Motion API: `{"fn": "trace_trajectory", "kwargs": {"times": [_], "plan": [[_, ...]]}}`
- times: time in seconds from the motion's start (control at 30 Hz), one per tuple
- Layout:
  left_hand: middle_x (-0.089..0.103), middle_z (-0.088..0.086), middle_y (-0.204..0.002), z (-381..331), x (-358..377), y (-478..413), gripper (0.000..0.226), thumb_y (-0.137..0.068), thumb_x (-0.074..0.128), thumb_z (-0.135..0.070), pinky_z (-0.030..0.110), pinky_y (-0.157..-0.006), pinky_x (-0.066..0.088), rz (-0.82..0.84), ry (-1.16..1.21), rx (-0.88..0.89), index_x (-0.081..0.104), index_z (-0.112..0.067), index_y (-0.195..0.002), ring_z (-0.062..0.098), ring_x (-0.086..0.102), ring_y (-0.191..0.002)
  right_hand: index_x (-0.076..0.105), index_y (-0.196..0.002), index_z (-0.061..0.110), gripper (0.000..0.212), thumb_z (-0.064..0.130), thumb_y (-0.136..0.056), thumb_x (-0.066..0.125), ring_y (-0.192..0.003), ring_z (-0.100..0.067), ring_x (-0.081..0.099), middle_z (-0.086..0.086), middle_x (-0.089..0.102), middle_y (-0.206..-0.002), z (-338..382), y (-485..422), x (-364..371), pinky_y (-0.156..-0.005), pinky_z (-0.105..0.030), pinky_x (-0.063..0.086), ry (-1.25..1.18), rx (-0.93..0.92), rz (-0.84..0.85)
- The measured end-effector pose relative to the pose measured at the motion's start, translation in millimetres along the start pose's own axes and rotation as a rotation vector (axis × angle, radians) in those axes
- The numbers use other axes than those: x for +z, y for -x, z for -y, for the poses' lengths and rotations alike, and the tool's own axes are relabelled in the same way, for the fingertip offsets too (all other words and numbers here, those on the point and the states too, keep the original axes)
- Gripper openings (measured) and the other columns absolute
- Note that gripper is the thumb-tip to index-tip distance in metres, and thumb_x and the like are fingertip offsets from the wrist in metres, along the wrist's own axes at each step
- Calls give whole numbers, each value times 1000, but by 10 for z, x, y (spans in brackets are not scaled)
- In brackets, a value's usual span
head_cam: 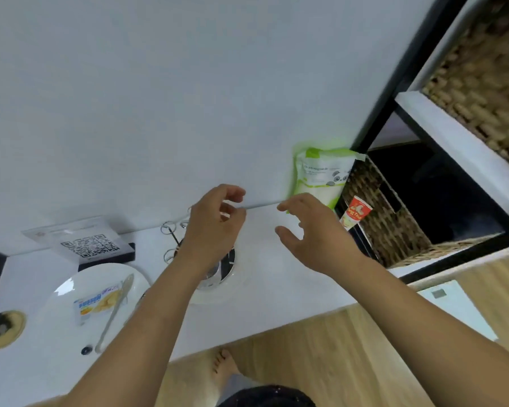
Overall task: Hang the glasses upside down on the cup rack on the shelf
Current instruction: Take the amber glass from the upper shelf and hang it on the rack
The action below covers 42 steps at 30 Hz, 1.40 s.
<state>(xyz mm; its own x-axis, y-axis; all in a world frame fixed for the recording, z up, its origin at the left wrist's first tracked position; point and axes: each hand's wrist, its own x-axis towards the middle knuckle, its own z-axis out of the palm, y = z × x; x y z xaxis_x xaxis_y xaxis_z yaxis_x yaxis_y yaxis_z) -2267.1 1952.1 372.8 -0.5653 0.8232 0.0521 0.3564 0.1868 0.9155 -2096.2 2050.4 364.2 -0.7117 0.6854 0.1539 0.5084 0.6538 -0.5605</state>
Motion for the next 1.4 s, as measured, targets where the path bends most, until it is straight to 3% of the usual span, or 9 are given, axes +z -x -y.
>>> {"fn": "trace_trajectory", "kwargs": {"times": [0.17, 0.3, 0.5, 0.7, 0.87, 1.0, 1.2, 1.3, 1.4], "plan": [[72, -8, -93, -716, 683, 271, 18, -89, 63, -9, 9, -66, 46, 81, 58, 156, 67, -21, -101, 5, 63, -79, 65, -110, 13, 26, 19, -86, 70, -85, -1, 46, 0, 60, -112, -294, 508, -681, -76, -31, 50, -8, -50, -138], [71, -17, -89, -1301, 1392, 659, 24, -87, 64, -11, 11, -69, 49, 196, 72, 298, 66, -34, -93, 5, 65, -79, 67, -107, 16, 21, 21, -87, 69, -83, 2, 45, 6, 61, -106, -668, 1073, -1331, -76, -22, 43, 20, -21, -245], [69, -16, -90, -1968, 2278, 1079, 21, -85, 63, -15, 10, -67, 47, 248, 36, 462, 65, -35, -92, 6, 65, -82, 65, -102, 17, 12, 22, -91, 61, -86, -13, 55, 3, 62, -97, -1152, 1778, -2113, -72, -35, 51, 52, 6, -355], [66, -6, -98, -2446, 3066, 1297, 19, -87, 62, -12, 13, -73, 46, 368, -167, 722, 66, -19, -105, 9, 61, -89, 64, -114, 14, 25, 21, -90, 64, -97, -17, 60, -1, 64, -112, -1757, 2511, -2708, -78, -31, 51, 113, 181, -504], [58, 14, -135, -2651, 3882, 1299, 45, -82, 62, -17, 54, -100, 44, 428, -566, 1052, 60, -7, -125, 33, 51, -127, 53, -132, 21, 43, 25, -90, 62, -121, -16, 50, 2, 54, -136, -2380, 3087, -3011, -82, -24, 39, 244, 430, -506], [47, 14, -147, -2782, 4657, 1279, 52, -84, 62, -24, 57, -112, 31, 499, -568, 1123, 51, -14, -134, 34, 36, -141, 45, -141, 22, 53, 27, -90, 62, -129, -20, 45, 1, 45, -147, -2856, 3468, -3250, -89, -35, 48, 265, 584, -499], [43, 15, -150, -3183, 5861, 1079, 60, -80, 66, -30, 63, -112, 24, 598, -473, 1207, 51, -15, -136, 38, 30, -143, 37, -144, 28, 58, 30, -91, 59, -129, -19, 44, 6, 38, -150, -3593, 3662, -3972, -91, -38, 49, 362, 739, -513], [42, 14, -152, -3450, 6294, 841, 60, -80, 61, -36, 64, -112, 23, 595, -417, 1185, 51, -17, -136, 37, 29, -144, 38, -145, 24, 59, 28, -91, 60, -132, -22, 42, 1, 40, -150, -3919, 3571, -4399, -97, -33, 41, 402, 755, -495], [41, 16, -152, -3717, 6654, 510, 59, -81, 58, -39, 61, -113, 21, 566, -368, 1145, 51, -16, -136, 38, 29, -144, 38, -145, 24, 59, 29, -90, 60, -126, -20, 46, 3, 42, -147, -4218, 3396, -4759, -90, -31, 42, 463, 744, -532]]}}
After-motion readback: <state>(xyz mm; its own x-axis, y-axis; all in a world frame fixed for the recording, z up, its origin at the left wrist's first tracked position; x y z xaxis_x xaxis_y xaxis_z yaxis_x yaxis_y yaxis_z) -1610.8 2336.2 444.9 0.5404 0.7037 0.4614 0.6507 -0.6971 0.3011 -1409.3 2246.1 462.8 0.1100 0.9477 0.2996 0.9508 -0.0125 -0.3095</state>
